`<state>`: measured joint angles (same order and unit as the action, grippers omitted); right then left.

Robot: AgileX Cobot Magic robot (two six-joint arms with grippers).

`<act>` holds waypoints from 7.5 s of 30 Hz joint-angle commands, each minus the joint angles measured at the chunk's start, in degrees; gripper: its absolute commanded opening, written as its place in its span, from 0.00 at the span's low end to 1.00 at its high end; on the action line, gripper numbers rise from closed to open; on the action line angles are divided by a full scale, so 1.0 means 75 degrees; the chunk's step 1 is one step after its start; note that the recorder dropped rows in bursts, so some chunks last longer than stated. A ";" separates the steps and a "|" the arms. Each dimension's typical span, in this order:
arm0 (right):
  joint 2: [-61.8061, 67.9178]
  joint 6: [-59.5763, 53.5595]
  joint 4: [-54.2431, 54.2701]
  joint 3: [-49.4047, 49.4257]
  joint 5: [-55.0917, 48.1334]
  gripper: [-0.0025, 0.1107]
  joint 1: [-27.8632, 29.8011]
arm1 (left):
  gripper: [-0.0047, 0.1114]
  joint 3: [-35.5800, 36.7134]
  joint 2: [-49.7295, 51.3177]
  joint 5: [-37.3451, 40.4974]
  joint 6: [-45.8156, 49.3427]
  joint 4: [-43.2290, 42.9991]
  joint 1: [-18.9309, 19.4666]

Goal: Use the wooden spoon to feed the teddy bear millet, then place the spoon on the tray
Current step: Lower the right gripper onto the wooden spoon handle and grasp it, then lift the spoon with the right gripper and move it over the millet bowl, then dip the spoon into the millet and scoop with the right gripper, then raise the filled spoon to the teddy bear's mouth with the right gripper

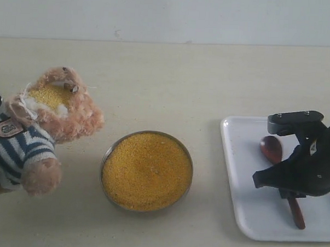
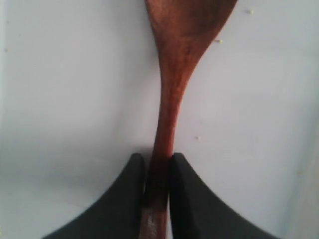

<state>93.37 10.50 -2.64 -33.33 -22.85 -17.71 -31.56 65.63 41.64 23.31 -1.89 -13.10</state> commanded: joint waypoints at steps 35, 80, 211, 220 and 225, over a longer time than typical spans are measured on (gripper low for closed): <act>0.1695 -0.0070 -0.9953 -0.1879 -0.6281 0.02 -0.7949 | 0.07 0.0017 -0.0023 -0.0379 -0.0082 0.0101 -0.0033; 0.1664 -0.2599 -0.3014 -0.4590 -0.6281 0.02 -0.6386 | 0.07 0.0017 -0.0023 -0.0436 -0.0082 0.0158 -0.0033; 0.3178 -0.4867 0.7847 -0.8526 -0.6281 0.02 -0.2931 | 0.07 0.0017 -0.0023 -0.0762 0.0102 0.0252 -0.0033; 0.3178 -0.5275 0.9049 -0.8172 -0.6281 0.02 -0.2558 | 0.07 0.0017 -0.0023 -0.0762 0.0102 0.0252 -0.0033; 0.3178 -0.5635 0.9794 -0.7890 -0.6281 0.02 -0.2506 | 0.07 0.0017 -0.0023 -0.0762 0.0102 0.0252 -0.0033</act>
<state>117.63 -29.68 67.53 -93.35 -69.81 -36.93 -31.56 65.63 37.33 24.04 0.00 -13.10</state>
